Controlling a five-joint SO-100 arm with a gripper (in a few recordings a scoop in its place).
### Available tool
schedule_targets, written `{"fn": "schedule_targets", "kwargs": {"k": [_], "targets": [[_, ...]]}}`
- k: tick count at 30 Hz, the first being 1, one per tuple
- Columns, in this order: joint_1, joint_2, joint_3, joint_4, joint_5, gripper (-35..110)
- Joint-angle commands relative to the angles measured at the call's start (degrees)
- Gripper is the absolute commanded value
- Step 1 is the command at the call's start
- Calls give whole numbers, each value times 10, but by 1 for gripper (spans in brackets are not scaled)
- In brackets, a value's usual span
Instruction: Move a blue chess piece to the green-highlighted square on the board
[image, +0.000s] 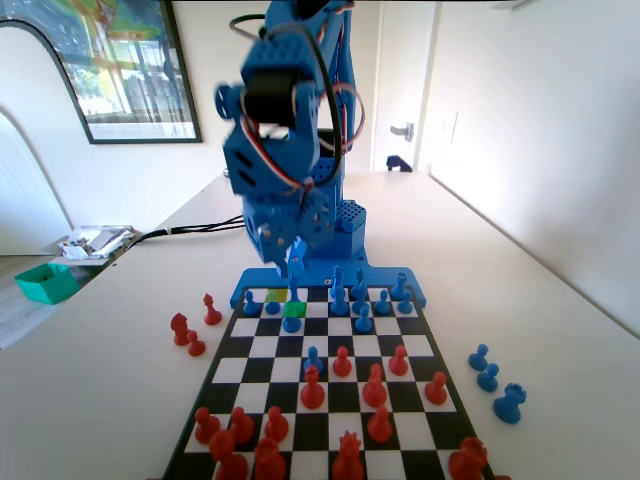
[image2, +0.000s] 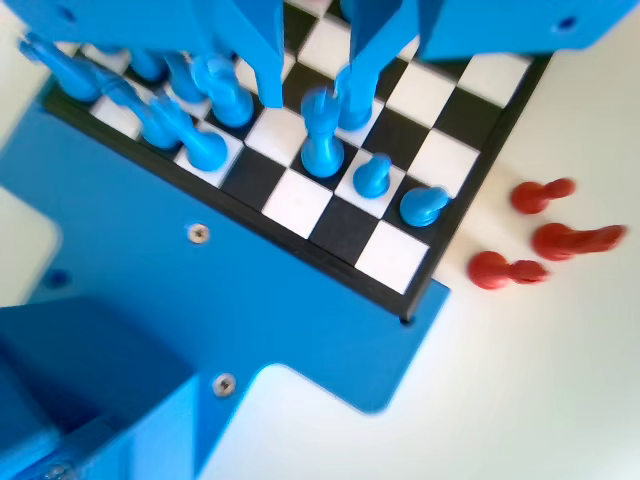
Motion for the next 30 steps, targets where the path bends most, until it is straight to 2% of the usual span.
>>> {"fn": "schedule_targets", "kwargs": {"k": [1,7,11,20,30], "targets": [[-4,47,-107,142,0,12],[-7,127,-208,304,10,9],[-5,221,-239,374,15,8],[-40,338,-337,410,195,5],[-38,499,-290,410,240,2]]}}
